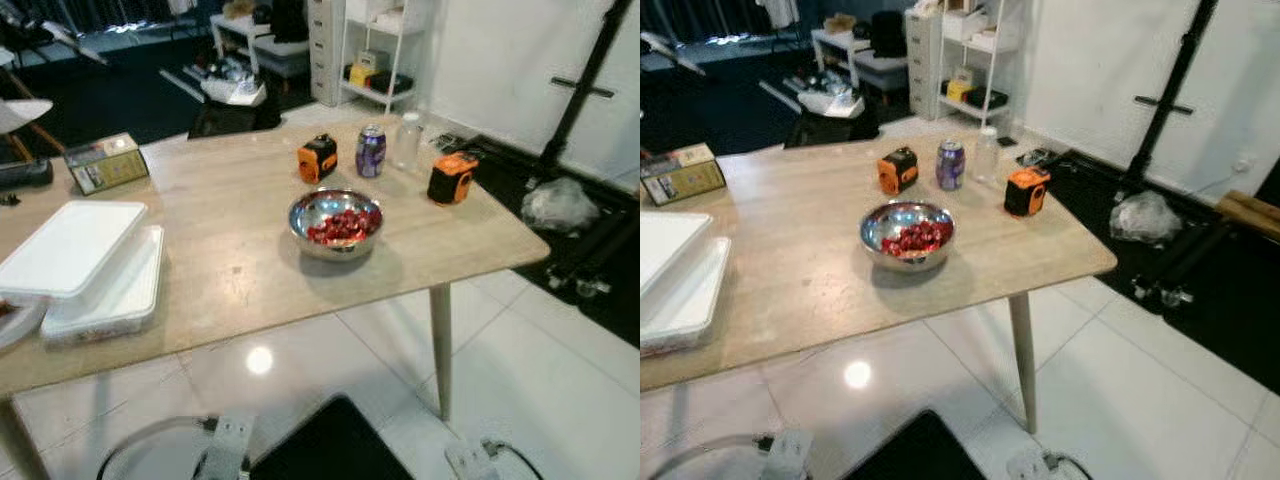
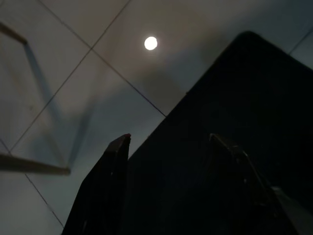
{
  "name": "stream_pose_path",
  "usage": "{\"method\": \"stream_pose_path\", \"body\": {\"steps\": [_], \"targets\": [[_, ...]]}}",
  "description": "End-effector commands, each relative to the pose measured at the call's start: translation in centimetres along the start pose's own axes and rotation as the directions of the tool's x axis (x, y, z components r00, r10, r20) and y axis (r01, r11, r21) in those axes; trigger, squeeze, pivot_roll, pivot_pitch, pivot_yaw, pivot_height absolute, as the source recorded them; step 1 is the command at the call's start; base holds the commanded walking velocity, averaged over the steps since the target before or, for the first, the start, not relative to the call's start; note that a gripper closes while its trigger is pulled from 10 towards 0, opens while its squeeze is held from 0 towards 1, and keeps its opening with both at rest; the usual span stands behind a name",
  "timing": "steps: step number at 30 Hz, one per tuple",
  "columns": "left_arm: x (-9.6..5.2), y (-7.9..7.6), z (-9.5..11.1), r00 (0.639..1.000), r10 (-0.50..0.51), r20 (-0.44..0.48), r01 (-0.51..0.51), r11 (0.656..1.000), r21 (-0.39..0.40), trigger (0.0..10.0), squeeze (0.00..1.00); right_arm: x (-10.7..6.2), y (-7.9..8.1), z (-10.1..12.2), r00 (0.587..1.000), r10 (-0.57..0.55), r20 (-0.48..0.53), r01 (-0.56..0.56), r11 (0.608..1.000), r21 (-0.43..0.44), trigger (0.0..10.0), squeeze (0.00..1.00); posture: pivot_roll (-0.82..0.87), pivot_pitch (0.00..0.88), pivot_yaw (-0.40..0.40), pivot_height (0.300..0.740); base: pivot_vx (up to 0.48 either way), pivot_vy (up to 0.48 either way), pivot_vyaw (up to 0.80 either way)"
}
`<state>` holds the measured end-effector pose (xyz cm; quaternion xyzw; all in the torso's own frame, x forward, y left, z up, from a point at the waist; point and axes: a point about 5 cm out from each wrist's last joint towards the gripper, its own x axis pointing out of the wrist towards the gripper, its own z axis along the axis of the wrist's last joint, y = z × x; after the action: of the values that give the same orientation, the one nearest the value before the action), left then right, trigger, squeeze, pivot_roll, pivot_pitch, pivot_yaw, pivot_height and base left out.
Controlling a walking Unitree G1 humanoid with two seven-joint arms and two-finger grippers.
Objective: Restocking fridge
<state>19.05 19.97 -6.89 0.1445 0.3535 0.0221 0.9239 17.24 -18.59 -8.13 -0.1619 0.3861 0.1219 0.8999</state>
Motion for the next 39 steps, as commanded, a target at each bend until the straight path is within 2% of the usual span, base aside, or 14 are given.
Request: {"method": "stream_pose_path", "body": {"steps": [1, 39], "targets": [[-0.25, -0.04, -0.77, 1.0, 0.004, -0.029, -0.004, 1.0, 0.003, 10.0, 0.0, -0.07, -0.09, -0.22, 1.0, -0.007, -0.009, 0.007, 1.0, 0.007, 10.0, 0.0, -0.05, 0.057, -0.01, 0.74, 0.0, 0.0, 0.0], [-0.33, 0.27, -1.23, 0.998, 0.027, -0.059, -0.029, 0.999, -0.021, 10.0, 0.0, -0.03, 0.15, -0.17, 1.0, 0.004, -0.011, -0.004, 1.0, -0.004, 10.0, 0.0, -0.04, 0.06, -0.014, 0.74, 0.0, 0.0, 0.0]]}}
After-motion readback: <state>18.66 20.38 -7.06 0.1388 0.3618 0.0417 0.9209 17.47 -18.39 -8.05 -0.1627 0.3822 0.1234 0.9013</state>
